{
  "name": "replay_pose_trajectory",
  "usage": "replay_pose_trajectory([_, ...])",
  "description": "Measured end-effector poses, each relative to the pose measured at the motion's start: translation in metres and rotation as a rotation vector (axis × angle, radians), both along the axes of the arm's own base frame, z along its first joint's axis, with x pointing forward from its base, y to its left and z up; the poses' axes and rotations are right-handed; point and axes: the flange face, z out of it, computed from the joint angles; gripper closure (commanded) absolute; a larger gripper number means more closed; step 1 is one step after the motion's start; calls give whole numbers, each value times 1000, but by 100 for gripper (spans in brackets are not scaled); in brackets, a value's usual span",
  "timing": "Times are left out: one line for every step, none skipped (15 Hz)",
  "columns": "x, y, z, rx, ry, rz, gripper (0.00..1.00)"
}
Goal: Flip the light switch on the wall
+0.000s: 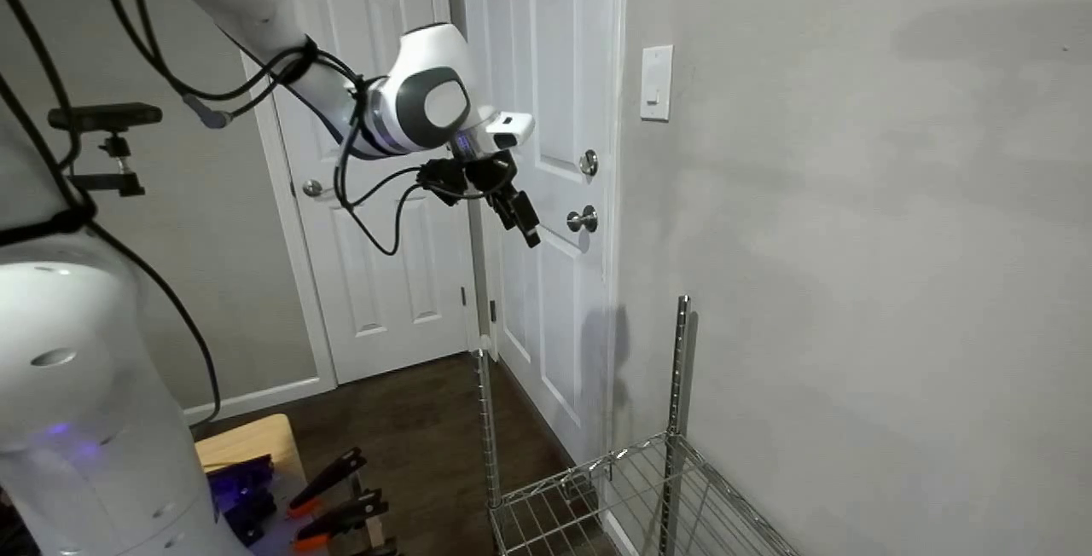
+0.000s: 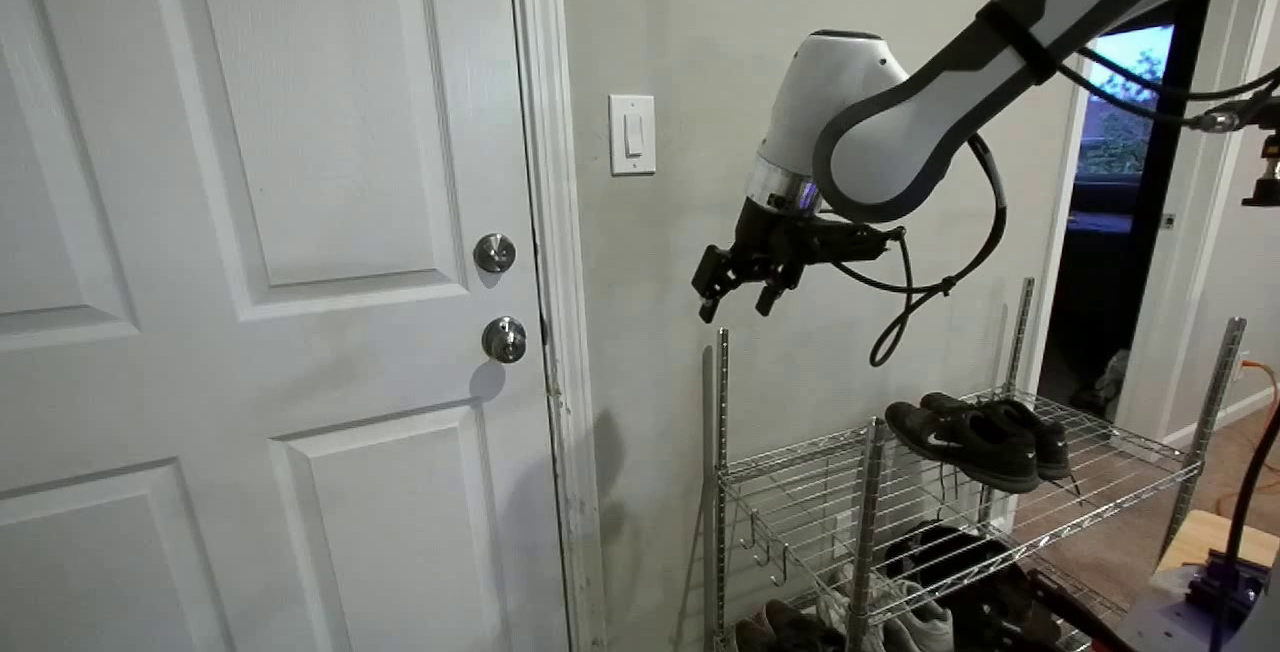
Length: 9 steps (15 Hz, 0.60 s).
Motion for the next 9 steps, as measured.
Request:
replay_pose_trajectory([6,4,2,19,-60,-2,0])
replay_pose_trajectory([13,8,5,31,-119,0,0])
replay_pose_trajectory([19,12,11,37,-177,3,0])
replay_pose_trajectory([26,13,19,41,-233,5,0])
replay_pose_trajectory([33,12,30,40,-286,3,0])
replay_pose_trajectory([39,9,43,34,-336,-1,0])
replay_pose_trajectory([44,5,57,26,-386,-7,0])
replay_pose_trajectory([49,2,71,17,-433,-16,0])
replay_pose_trajectory([52,-1,84,7,-478,-27,0])
